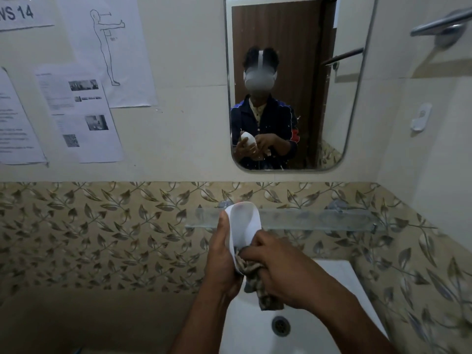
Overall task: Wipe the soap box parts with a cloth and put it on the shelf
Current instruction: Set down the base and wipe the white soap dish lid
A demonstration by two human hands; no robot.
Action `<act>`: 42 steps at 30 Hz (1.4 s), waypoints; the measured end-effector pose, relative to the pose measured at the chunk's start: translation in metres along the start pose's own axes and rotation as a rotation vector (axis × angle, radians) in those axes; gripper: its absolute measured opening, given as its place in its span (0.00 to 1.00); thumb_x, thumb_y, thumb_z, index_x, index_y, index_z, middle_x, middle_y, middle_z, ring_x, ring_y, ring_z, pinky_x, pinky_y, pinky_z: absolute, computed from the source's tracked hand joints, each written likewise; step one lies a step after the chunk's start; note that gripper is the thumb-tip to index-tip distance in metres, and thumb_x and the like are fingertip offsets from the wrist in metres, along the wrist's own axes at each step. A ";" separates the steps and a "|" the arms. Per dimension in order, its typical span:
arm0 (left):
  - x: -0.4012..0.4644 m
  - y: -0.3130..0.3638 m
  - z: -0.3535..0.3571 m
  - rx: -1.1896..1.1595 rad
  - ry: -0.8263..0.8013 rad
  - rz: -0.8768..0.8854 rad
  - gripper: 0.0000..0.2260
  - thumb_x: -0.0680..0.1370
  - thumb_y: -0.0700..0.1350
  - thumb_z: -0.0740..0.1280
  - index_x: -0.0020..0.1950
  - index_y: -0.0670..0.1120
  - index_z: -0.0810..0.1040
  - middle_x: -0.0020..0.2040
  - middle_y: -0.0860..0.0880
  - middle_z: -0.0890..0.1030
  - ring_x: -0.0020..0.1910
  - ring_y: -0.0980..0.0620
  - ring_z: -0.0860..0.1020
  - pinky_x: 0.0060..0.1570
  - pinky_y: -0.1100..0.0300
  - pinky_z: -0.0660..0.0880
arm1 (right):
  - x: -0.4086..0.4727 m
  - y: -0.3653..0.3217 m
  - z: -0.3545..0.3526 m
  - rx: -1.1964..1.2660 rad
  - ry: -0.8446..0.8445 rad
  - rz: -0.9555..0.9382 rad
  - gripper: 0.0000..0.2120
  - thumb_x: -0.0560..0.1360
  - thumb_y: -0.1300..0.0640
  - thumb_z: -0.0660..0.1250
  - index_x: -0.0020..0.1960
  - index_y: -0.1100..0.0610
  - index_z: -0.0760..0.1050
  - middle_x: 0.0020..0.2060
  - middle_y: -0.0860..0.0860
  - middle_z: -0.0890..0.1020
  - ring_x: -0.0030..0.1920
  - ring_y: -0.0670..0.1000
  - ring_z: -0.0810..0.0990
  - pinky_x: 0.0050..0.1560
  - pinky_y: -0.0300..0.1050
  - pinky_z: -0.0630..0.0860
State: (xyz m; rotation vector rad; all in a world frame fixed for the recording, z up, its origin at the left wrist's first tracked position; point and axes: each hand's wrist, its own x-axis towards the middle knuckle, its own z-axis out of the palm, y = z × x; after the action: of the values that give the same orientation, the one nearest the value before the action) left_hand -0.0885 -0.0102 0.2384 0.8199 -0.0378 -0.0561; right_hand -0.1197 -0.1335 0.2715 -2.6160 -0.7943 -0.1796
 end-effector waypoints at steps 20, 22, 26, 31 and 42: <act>0.013 0.003 -0.006 0.126 -0.055 0.004 0.24 0.81 0.59 0.56 0.48 0.48 0.88 0.47 0.41 0.87 0.44 0.46 0.86 0.44 0.52 0.83 | 0.014 0.013 0.002 0.054 0.058 0.016 0.12 0.75 0.57 0.69 0.55 0.45 0.83 0.47 0.43 0.75 0.48 0.46 0.76 0.49 0.42 0.76; 0.013 0.001 -0.004 0.093 -0.045 -0.022 0.24 0.81 0.58 0.56 0.51 0.46 0.88 0.49 0.40 0.87 0.46 0.44 0.86 0.44 0.52 0.84 | 0.024 0.005 0.000 -0.039 0.288 0.023 0.11 0.75 0.57 0.67 0.56 0.49 0.82 0.48 0.46 0.76 0.45 0.48 0.77 0.46 0.45 0.78; 0.021 -0.002 0.002 0.175 -0.065 -0.016 0.26 0.80 0.62 0.59 0.65 0.44 0.80 0.60 0.38 0.82 0.58 0.41 0.82 0.52 0.50 0.80 | 0.037 0.010 0.009 -0.150 0.763 0.017 0.09 0.77 0.58 0.64 0.53 0.58 0.80 0.46 0.53 0.78 0.34 0.51 0.78 0.29 0.44 0.79; 0.035 0.006 0.003 0.190 0.065 0.068 0.32 0.71 0.68 0.67 0.63 0.44 0.80 0.60 0.36 0.82 0.58 0.38 0.82 0.60 0.41 0.78 | 0.032 0.006 0.024 -0.275 0.430 0.207 0.12 0.76 0.55 0.68 0.59 0.52 0.76 0.53 0.49 0.74 0.40 0.49 0.79 0.33 0.41 0.72; 0.052 0.018 0.008 0.254 -0.076 0.183 0.27 0.71 0.67 0.67 0.65 0.55 0.80 0.63 0.41 0.82 0.61 0.39 0.80 0.60 0.40 0.77 | 0.021 0.013 -0.019 0.312 0.135 0.014 0.09 0.77 0.59 0.65 0.50 0.46 0.79 0.49 0.41 0.75 0.47 0.42 0.78 0.49 0.42 0.77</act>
State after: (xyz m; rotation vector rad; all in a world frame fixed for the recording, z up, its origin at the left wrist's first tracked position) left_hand -0.0365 -0.0070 0.2576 1.0647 -0.1950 0.0921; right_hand -0.0955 -0.1404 0.2897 -2.2897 -0.6959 -0.2074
